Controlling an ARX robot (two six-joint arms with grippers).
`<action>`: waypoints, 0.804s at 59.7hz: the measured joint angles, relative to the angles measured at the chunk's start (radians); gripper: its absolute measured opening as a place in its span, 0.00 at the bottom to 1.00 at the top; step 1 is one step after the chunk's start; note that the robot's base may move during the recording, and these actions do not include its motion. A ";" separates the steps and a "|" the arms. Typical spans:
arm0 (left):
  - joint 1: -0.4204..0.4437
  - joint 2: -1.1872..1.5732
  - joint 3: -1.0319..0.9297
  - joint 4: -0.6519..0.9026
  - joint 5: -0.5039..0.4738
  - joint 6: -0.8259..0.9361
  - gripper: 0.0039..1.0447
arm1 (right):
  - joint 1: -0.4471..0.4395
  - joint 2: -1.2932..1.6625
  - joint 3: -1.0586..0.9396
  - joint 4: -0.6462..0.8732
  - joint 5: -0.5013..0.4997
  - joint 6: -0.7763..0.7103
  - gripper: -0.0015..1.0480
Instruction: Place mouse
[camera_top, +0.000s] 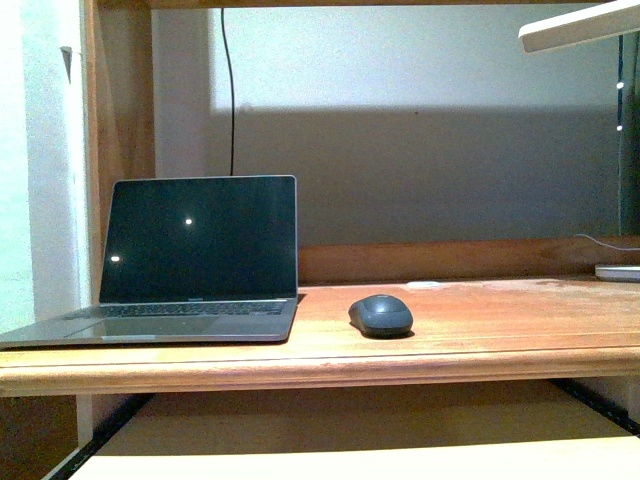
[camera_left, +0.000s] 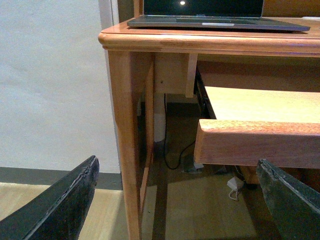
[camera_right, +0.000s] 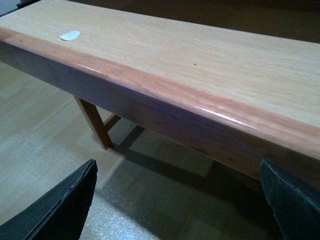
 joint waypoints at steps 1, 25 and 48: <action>0.000 0.000 0.000 0.000 0.000 0.000 0.93 | 0.007 0.007 0.000 0.007 0.005 0.002 0.93; 0.000 0.000 0.000 0.000 0.000 0.000 0.93 | 0.172 0.318 0.146 0.201 0.192 0.069 0.93; 0.000 0.000 0.000 0.000 0.000 0.000 0.93 | 0.254 0.616 0.397 0.254 0.353 0.112 0.93</action>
